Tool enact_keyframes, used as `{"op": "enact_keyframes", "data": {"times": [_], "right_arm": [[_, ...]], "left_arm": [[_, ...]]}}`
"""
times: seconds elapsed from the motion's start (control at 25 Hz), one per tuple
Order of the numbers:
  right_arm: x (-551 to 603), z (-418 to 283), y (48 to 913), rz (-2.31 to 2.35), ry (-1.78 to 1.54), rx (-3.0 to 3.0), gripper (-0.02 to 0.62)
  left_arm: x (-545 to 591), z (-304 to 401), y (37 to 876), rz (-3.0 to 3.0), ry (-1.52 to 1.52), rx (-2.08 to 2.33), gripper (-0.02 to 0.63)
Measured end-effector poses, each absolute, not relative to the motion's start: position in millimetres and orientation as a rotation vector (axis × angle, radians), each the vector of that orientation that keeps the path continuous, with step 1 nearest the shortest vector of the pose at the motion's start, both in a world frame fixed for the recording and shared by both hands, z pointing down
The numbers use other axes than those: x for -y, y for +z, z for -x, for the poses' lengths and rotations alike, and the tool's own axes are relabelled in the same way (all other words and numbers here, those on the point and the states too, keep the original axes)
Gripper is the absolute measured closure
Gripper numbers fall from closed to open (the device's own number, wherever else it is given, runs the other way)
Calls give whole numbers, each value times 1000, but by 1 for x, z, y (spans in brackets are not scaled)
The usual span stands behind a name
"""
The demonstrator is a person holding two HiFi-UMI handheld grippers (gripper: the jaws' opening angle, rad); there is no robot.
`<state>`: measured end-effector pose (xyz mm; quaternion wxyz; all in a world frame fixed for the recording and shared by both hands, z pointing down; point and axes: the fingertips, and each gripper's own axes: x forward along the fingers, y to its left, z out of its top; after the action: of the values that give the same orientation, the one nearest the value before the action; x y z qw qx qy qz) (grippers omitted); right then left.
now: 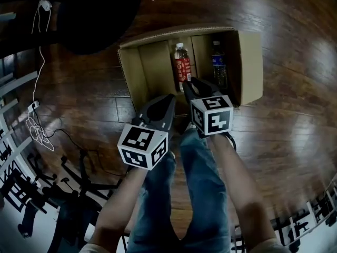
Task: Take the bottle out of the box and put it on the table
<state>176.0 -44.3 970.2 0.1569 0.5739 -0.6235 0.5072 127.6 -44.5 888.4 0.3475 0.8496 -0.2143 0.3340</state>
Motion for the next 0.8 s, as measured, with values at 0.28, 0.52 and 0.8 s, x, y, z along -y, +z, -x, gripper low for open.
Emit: {"op": "enact_keyframes", "data": {"times": [0.28,0.52,0.8], "right_arm": [[54,-173,1020,-1688,1469,1681,420],[65,-172,1062,-1660,1489,1629,368],[73,-167,1123,-1605,1562,1559,295]], "left_arm": [[44,-119,923,-2190,875,564,632],[44,-124,947,-2204,880,536,632],[54,-125,962,-2243,864,543,632]]}}
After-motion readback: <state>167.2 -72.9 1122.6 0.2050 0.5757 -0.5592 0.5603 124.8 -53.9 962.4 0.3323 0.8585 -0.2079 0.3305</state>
